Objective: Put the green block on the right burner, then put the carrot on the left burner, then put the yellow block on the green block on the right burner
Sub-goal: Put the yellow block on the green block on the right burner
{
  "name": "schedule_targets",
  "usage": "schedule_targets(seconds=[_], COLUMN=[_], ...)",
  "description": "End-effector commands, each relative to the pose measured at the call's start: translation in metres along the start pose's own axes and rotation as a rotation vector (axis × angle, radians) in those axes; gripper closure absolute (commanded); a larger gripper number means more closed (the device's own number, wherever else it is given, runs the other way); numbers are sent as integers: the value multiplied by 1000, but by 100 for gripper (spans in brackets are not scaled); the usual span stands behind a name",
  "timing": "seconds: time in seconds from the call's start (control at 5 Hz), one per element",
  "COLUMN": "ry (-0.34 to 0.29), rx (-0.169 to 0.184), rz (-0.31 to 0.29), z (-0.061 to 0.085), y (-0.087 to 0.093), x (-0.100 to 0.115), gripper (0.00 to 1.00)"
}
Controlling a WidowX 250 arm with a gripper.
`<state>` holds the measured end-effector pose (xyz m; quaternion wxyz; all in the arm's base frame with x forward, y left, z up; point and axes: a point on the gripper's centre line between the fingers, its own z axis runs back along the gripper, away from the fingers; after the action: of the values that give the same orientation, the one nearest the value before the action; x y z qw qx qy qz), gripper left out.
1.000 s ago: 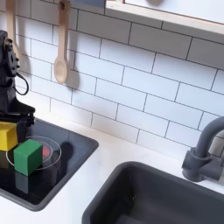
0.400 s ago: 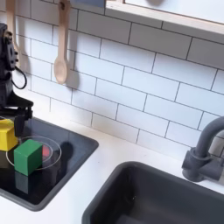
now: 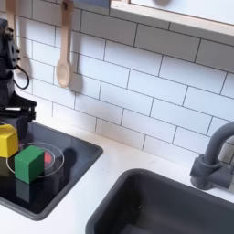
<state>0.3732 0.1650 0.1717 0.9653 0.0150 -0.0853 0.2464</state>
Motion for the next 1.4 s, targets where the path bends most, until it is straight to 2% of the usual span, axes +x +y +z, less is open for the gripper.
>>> schedule_targets(seconds=[0.0,0.8,1.0,1.2], ry=[28,4,1,6], rx=[6,12,18,18], rz=[11,22,20,19], z=[-7,-11,-12,-17], y=[1,2,8,9], x=[1,6,5,3], gripper=[0,0,0,0])
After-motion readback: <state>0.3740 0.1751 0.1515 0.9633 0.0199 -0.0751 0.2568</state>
